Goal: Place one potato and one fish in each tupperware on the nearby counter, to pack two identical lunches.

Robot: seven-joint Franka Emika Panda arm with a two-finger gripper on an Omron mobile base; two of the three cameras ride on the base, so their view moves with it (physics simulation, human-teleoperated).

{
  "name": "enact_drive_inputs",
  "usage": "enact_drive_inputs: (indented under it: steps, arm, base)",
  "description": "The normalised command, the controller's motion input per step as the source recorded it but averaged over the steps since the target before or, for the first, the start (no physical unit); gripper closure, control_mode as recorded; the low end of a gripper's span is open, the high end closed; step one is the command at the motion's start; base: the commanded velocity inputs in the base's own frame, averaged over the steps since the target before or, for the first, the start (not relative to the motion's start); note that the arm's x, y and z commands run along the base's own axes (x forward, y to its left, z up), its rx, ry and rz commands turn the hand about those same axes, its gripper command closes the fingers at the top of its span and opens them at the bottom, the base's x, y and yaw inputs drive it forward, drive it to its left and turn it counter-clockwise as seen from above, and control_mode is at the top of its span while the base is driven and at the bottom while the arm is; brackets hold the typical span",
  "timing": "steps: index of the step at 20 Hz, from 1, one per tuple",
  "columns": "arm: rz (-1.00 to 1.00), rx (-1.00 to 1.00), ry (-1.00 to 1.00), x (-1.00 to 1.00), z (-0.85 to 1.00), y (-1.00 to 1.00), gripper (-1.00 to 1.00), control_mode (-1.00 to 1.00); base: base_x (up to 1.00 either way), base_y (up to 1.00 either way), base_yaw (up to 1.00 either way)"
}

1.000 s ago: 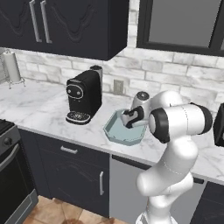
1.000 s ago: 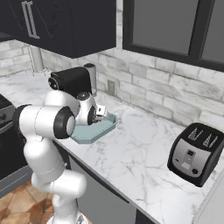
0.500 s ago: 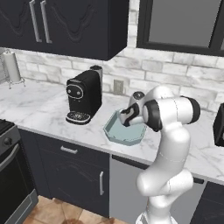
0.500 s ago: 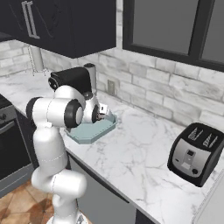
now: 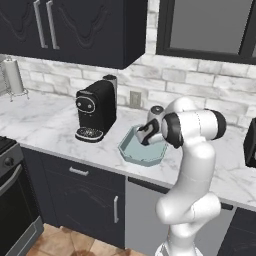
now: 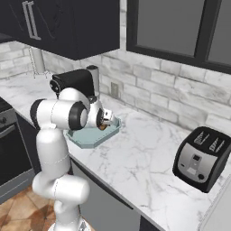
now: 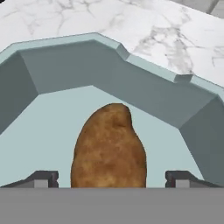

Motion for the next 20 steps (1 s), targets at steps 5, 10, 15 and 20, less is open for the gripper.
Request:
enact_drive_inputs:
  steps: [5,10,15,20]
  arm:
    - [-0.10,0.00,0.00,-0.43,0.90,-0.03,-1.00,-1.00]
    - [-0.07,0.00,0.00,-0.76,0.91,0.00,-1.00,-1.00]
    - [-0.04,0.01,0.01,-1.00,0.66,-0.13,-1.00,-1.00]
    - [0.00,0.07,-0.13,-1.00,0.79,-0.23,-1.00,-1.00]
  base:
    - [0.00,0.00,0.00]
    - [0.00,0.00,0.00]
    - [0.00,0.00,0.00]
    - [0.00,0.00,0.00]
